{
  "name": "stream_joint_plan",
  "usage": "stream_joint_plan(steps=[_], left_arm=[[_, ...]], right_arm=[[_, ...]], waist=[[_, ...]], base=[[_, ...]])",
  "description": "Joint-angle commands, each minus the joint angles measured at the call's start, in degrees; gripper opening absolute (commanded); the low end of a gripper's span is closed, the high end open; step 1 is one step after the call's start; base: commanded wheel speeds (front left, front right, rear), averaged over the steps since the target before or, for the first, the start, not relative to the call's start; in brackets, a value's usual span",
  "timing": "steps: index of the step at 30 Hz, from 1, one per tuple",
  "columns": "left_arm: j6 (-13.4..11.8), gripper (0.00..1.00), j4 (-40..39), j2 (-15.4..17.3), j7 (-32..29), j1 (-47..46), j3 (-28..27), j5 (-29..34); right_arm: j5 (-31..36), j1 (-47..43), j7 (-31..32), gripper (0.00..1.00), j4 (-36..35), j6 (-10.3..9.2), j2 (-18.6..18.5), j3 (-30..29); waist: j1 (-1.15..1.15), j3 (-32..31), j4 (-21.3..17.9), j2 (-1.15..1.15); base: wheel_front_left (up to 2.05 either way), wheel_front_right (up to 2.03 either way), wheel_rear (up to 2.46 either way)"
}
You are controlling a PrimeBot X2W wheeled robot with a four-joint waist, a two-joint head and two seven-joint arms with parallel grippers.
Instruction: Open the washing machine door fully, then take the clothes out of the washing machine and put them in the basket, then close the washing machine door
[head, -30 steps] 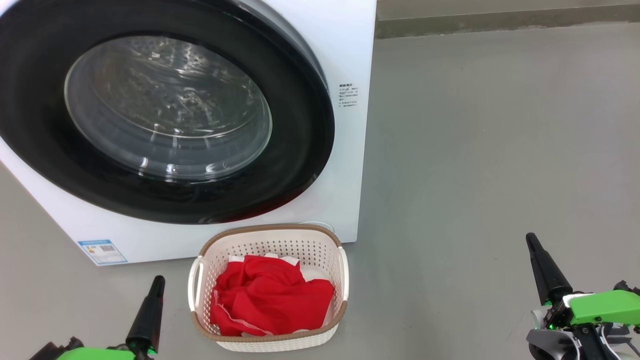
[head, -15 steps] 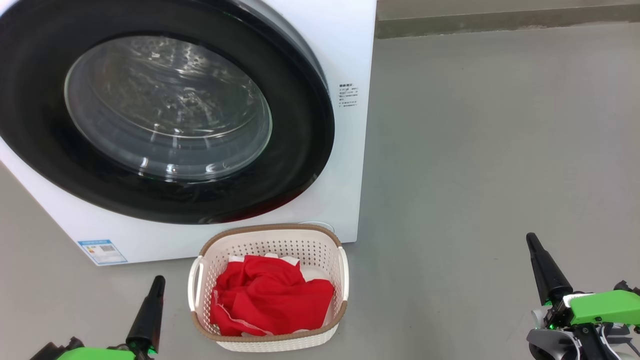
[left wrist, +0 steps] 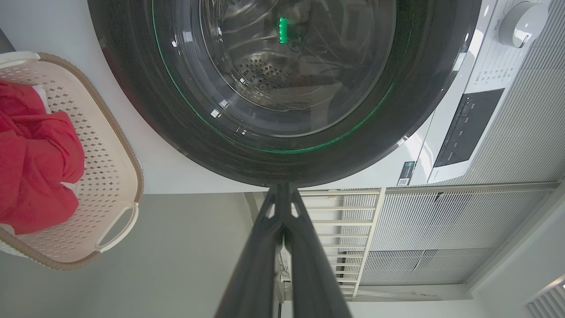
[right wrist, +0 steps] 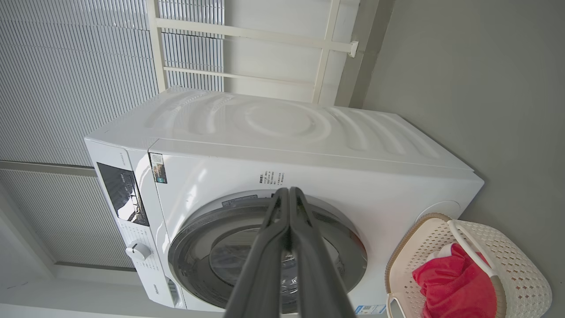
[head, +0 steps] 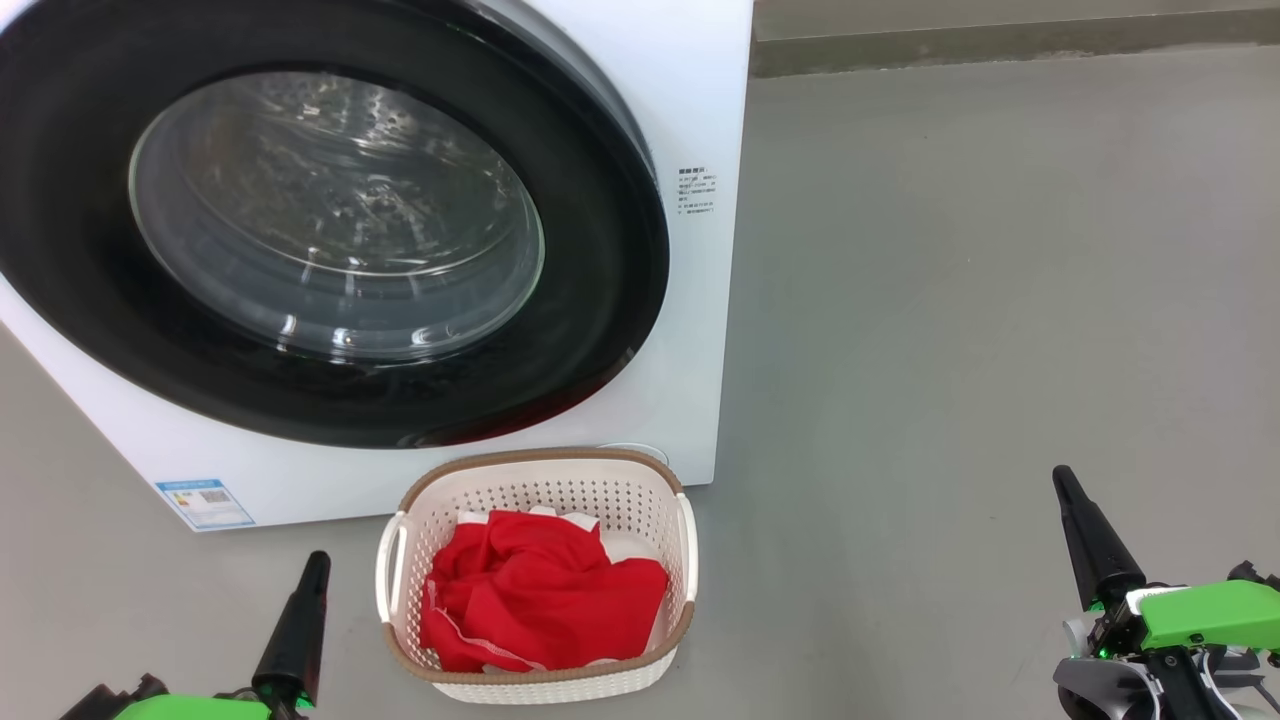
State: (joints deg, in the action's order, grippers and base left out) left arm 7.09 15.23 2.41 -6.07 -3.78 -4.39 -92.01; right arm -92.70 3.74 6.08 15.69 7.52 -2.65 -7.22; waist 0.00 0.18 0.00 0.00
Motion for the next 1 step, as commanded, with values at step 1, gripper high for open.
stream_joint_plan(steps=[1], left_arm=[[0.4, 0.0, -1.19, 0.54, -0.38, -2.4, -2.09, -0.19]], right_arm=[[0.45, 2.43, 0.32, 0.0, -1.68, -0.03, -0.34, 0.81]], waist=[[0.0, 0.0, 0.0, 0.0]], base=[[0.0, 0.0, 0.0]])
